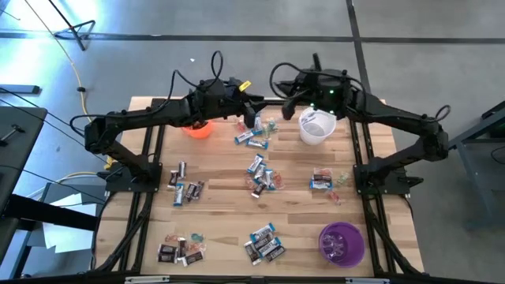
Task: Sort candy
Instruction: Put the blue gummy into the white bucket
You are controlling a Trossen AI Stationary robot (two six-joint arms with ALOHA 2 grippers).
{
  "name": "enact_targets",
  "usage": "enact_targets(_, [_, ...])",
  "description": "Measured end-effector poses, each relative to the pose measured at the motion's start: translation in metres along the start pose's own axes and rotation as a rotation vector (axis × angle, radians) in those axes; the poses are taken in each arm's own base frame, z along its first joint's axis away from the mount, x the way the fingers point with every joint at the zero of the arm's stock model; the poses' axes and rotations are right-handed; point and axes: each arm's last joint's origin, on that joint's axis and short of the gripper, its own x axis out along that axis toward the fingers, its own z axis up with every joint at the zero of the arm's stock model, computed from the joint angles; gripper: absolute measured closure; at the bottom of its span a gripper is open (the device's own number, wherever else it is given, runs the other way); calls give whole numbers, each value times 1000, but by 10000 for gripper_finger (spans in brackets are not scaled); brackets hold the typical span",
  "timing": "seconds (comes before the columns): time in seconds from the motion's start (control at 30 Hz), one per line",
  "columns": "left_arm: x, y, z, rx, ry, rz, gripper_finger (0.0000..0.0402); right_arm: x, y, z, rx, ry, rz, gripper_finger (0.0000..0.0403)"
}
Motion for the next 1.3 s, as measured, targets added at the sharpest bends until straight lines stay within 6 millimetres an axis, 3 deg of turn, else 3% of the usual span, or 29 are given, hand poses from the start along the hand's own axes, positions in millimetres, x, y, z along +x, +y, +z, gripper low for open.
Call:
enact_targets(0.13, [0, 8, -1, -16, 39, 13, 268, -22, -10, -4, 47, 99, -19, 402])
enact_targets(0.37, [0, 14, 0, -20, 38, 32, 268, -57, -26, -35, 115, 460, -142, 402])
enact_targets(0.53, [0, 15, 1, -44, 37, 32, 268, -69, -33, -51, 92, 635, -274, 402])
enact_targets(0.83, [0, 15, 1, -65, 41, 22, 268, -52, -65, -58, 30, 722, -381, 402])
enact_targets(1.1, [0, 12, 0, -94, 69, -44, 268, -34, -105, -68, 115, 803, -294, 387])
enact_targets(1.3, [0, 10, -1, -120, 89, -86, 268, -31, -116, -71, 150, 820, -216, 355])
